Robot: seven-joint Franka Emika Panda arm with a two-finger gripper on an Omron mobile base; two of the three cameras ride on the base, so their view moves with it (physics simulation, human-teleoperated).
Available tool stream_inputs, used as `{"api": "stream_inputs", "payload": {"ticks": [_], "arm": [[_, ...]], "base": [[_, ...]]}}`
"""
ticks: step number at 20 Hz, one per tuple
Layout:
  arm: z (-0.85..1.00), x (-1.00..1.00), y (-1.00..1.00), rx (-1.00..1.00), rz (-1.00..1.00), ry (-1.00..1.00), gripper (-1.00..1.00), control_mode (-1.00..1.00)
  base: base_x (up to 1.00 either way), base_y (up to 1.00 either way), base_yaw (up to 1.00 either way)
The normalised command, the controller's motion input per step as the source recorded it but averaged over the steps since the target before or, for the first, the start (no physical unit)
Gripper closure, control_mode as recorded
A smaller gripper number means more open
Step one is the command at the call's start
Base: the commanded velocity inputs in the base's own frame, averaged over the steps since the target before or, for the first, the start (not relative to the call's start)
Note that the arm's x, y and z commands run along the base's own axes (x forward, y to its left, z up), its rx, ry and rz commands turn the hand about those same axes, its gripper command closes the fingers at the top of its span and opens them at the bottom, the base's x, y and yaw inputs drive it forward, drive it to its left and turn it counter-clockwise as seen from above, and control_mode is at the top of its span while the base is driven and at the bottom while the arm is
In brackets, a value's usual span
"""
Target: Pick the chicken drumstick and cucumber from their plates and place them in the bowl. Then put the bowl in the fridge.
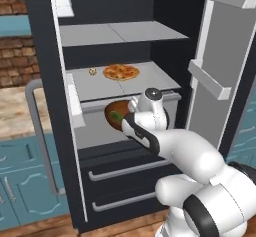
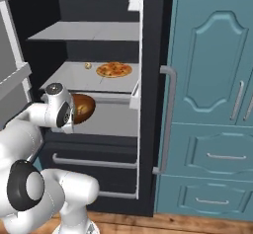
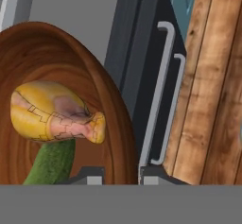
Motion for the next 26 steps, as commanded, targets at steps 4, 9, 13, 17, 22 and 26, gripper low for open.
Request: {"api": "stream_inputs", "payload": {"ticks": [4, 9, 13, 17, 22, 26], "arm": [[0.0, 0.0, 0.0, 0.0, 0.0, 0.0, 1.0, 1.0], [0.0, 0.0, 0.0, 0.0, 0.0, 0.0, 1.0, 1.0], [0.0, 0.0, 0.0, 0.0, 0.0, 0.0, 1.0, 1.0], [0.0, 0.0, 0.0, 0.0, 0.0, 0.0, 1.0, 1.0], [0.0, 0.0, 0.0, 0.0, 0.0, 0.0, 1.0, 1.0], [0.0, 0.0, 0.0, 0.0, 0.0, 0.0, 1.0, 1.0]], "base": [[0.42, -0.11, 0.01], [0.38, -0.12, 0.04], [0.35, -0.14, 0.04], [0.32, -0.12, 0.01], [0.24, -0.13, 0.0], [0.0, -0.02, 0.0]]}}
